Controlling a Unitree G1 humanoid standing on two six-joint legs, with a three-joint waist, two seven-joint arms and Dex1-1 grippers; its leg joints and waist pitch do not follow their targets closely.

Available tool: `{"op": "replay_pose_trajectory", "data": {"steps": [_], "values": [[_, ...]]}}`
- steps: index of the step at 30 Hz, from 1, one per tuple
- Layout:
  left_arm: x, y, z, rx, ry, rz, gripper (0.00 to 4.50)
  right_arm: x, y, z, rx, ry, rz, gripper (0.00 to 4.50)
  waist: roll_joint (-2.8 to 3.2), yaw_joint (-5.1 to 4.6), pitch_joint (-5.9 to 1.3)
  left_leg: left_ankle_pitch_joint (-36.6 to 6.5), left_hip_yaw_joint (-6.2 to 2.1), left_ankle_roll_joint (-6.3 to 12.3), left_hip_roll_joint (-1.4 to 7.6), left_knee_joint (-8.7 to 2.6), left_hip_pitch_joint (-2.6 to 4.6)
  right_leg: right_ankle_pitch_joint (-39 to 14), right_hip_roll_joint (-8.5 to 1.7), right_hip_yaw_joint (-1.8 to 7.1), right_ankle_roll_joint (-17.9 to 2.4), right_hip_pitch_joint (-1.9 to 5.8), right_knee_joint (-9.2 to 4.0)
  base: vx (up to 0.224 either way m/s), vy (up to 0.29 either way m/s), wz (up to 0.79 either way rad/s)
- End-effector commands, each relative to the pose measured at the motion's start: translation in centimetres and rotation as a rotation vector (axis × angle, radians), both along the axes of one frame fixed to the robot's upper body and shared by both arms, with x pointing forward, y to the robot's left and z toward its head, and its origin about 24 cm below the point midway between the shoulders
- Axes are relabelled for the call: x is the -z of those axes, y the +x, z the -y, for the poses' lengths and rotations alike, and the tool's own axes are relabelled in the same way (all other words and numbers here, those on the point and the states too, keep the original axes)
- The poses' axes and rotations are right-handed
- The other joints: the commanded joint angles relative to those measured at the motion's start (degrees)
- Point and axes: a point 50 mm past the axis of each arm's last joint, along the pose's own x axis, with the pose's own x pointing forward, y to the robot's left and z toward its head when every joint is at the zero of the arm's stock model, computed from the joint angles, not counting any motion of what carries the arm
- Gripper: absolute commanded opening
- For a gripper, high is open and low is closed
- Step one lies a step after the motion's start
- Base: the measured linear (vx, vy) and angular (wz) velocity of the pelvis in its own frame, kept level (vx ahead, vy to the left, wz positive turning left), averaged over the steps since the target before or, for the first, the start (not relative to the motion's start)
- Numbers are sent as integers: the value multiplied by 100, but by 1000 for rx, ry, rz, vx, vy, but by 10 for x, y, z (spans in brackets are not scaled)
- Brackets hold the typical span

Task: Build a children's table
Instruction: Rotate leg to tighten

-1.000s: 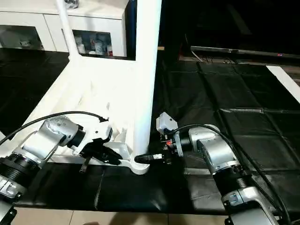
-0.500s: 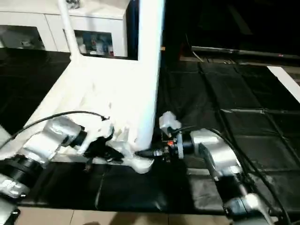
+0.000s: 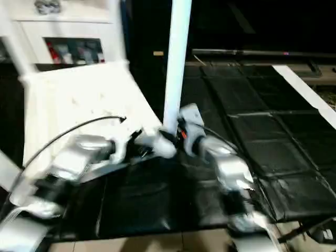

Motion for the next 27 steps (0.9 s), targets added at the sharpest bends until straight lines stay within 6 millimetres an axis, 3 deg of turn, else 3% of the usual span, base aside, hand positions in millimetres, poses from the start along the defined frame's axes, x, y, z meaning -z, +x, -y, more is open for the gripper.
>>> {"op": "replay_pose_trajectory", "data": {"steps": [1, 5, 9, 14, 22, 27], "values": [[-25, 3, 32, 58, -93, 83, 0, 14, -17, -46, -184, 64, -82, 261, -31, 67, -368, -920, 130, 164, -120, -344, -74, -1247, -170, 133, -1054, 366, -438, 0, 0, 0], [-25, 3, 26, 63, -75, 88, 0, 12, -20, -45, -215, 69, -80, 283, -38, 85, -378, -632, 138, 298, -122, -334, -79, -642, -160, 136, -1213, 405, -379, 0, 0, 0], [-23, 0, 16, 105, -63, 88, 0, 14, -22, -33, -240, 57, -69, 327, -38, 92, -357, -788, 138, 329, -109, -352, -70, -876, -177, 135, -1208, 403, -404, 0, 0, 0], [-25, -5, 0, 236, -26, 77, 0, 11, -29, -5, -383, 48, -57, 375, -28, 127, -337, -1072, 131, 315, -85, -365, -49, -1271, -192, 134, -1134, 384, -441, 0, 0, 0], [-24, -12, -28, 461, 87, 17, 0, -4, -29, 28, -569, 6, -36, 449, -14, 268, -354, -936, 134, 307, -57, -359, -17, -875, -194, 137, -1354, 370, -366, 0, 0, 0], [-27, -17, -43, 592, 132, -36, 0, -11, -31, 38, -706, 12, -66, 449, -9, 340, -357, -890, 148, 322, -59, -347, -12, -567, -195, 143, -1489, 379, -319, 0, 0, 0]]}}
